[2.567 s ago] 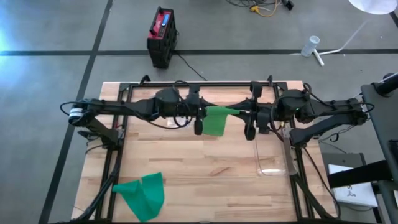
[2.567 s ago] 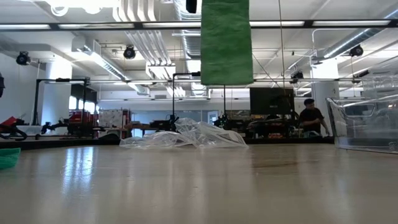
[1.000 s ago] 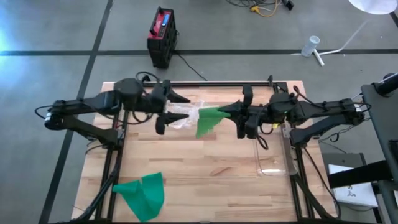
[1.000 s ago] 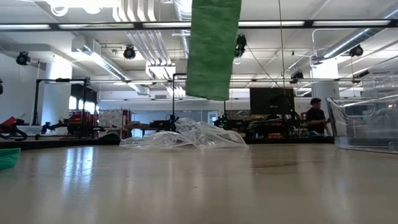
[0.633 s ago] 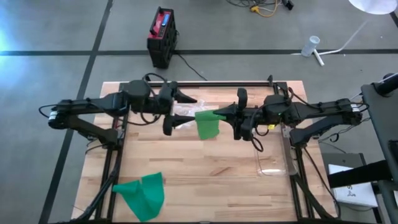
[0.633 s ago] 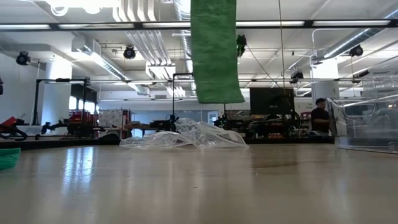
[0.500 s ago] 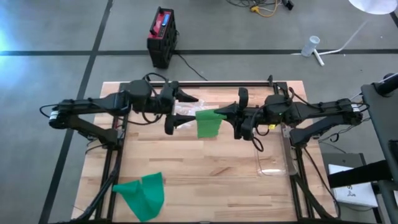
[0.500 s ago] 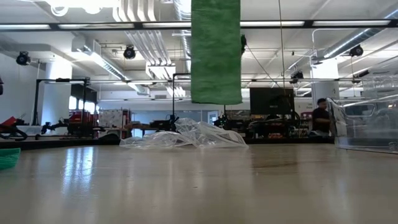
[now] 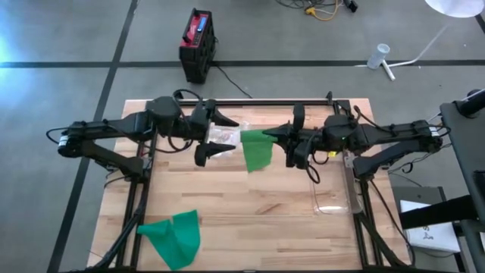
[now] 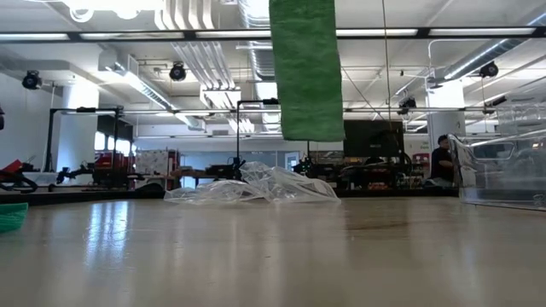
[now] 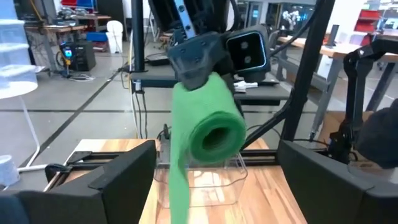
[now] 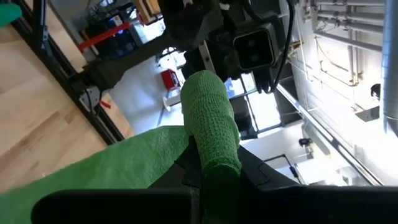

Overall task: Roll bandage
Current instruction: Roll the green bandage

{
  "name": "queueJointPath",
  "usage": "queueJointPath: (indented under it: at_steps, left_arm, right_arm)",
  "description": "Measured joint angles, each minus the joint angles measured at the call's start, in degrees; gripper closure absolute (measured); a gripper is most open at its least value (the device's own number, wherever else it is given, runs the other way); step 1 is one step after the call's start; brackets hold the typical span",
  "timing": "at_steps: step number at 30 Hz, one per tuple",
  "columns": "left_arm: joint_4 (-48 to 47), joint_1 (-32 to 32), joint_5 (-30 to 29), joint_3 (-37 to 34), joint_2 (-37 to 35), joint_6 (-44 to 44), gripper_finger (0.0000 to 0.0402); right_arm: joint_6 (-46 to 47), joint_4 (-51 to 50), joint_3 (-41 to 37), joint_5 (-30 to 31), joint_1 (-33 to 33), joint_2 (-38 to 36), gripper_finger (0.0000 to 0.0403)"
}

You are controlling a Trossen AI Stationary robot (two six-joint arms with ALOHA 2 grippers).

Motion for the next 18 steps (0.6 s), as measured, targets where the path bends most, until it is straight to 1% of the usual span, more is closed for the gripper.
queueJointPath:
  at_steps: [6,10,14,18]
  left_arm:
    - [3.82,-0.13,-1.14,0.00,2.43,0.35,0.0041]
    - [6.76,-0.14,0.40,0.00,3.59,0.34,0.0029]
    - [8.97,-0.11,-1.81,0.00,4.56,0.15,0.0029]
    - [10.35,-0.09,-3.13,0.00,4.64,-0.16,0.0044]
  right_arm:
    - [0.13,0.40,0.00,-0.30,-0.07,0.26,0.0376]
    - [0.69,0.52,0.00,-0.38,-0.07,0.28,0.0376]
    - [0.77,0.49,0.00,-0.71,-0.07,0.28,0.0376]
    - [1.07,0.48,0.00,-0.73,-0.07,0.28,0.0376]
